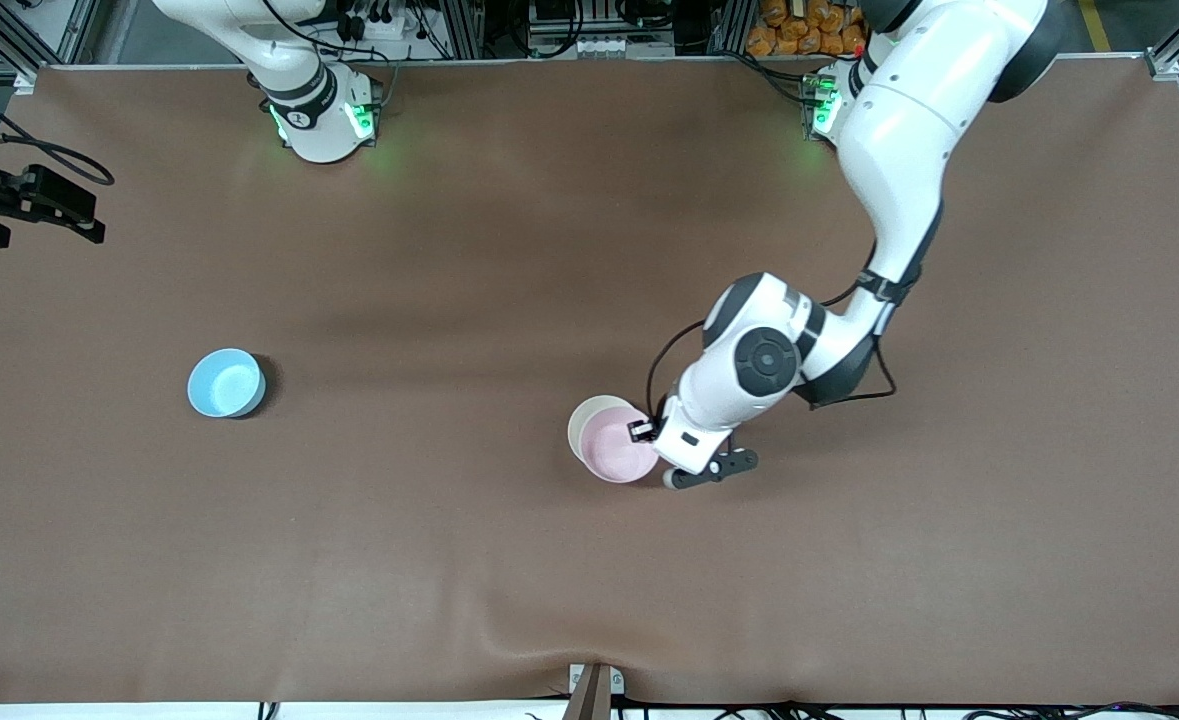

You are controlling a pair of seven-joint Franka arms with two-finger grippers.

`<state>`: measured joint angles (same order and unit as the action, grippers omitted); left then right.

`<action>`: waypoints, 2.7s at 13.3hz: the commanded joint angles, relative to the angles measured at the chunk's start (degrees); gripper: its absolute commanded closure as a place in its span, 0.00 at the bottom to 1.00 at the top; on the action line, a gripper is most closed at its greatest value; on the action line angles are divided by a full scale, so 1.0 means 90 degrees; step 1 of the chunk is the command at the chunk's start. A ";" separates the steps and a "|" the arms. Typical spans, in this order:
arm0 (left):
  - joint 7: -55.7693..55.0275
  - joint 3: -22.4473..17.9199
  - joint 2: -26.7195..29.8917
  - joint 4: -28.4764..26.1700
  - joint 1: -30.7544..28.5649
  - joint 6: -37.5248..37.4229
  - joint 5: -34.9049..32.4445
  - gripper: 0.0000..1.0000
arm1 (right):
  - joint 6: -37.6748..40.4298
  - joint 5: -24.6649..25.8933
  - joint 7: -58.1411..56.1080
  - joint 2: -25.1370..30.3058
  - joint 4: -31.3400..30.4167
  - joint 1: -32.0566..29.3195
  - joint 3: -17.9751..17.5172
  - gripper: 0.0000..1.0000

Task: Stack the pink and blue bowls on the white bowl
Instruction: 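Carry the pink bowl over the white bowl with the left gripper, then lower the pink bowl into the white bowl and open the left gripper, then withdraw the left gripper while the right gripper reaches the blue bowl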

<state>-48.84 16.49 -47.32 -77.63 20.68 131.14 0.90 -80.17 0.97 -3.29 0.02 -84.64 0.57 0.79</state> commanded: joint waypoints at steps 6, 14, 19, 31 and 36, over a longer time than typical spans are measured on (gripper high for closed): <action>-0.0423 -0.0173 -0.0104 0.0198 0.0338 -0.0069 0.0115 1.00 | 0.0040 -0.0068 -0.0025 -0.0022 0.0040 -0.0161 -0.0078 0.00; -0.0589 -0.0173 -0.0085 0.0042 0.0348 -0.0244 0.0242 1.00 | 0.0040 -0.0068 -0.0025 -0.0051 0.0040 -0.0190 -0.0069 0.00; -0.0608 -0.0173 -0.0055 0.0042 0.0339 -0.0489 0.0242 0.01 | 0.0040 -0.0068 -0.0035 -0.0051 0.0040 -0.0190 -0.0069 0.00; 0.0072 -0.0387 0.3126 0.0071 -0.1691 -0.3934 -0.0530 0.00 | -0.0242 -0.0019 -0.0201 -0.0851 -0.0115 -0.0511 -0.0059 0.00; 0.2084 -0.0319 0.4093 -0.0123 -0.2735 -0.4823 -0.0374 0.00 | -0.1635 -0.0370 -0.0812 -0.0891 -0.1734 -0.1273 -0.0069 0.00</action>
<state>-34.83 12.66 -14.66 -75.02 -0.47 89.40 -2.94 -90.11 0.03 -6.29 -9.52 -93.34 -7.67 1.13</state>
